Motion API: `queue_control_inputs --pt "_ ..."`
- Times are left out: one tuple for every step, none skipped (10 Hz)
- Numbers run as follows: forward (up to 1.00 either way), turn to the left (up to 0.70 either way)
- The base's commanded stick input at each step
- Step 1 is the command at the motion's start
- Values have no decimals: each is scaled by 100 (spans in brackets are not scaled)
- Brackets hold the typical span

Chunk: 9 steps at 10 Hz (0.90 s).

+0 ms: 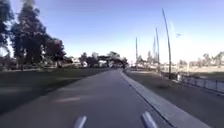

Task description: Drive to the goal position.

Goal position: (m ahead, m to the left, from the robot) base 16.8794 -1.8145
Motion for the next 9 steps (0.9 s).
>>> queue_control_inputs --pt "98 0" --pt "98 0" --pt "98 0" --pt "98 0" --pt "98 0" --pt "98 0" --pt "98 0" --pt "98 0" --pt "98 0"
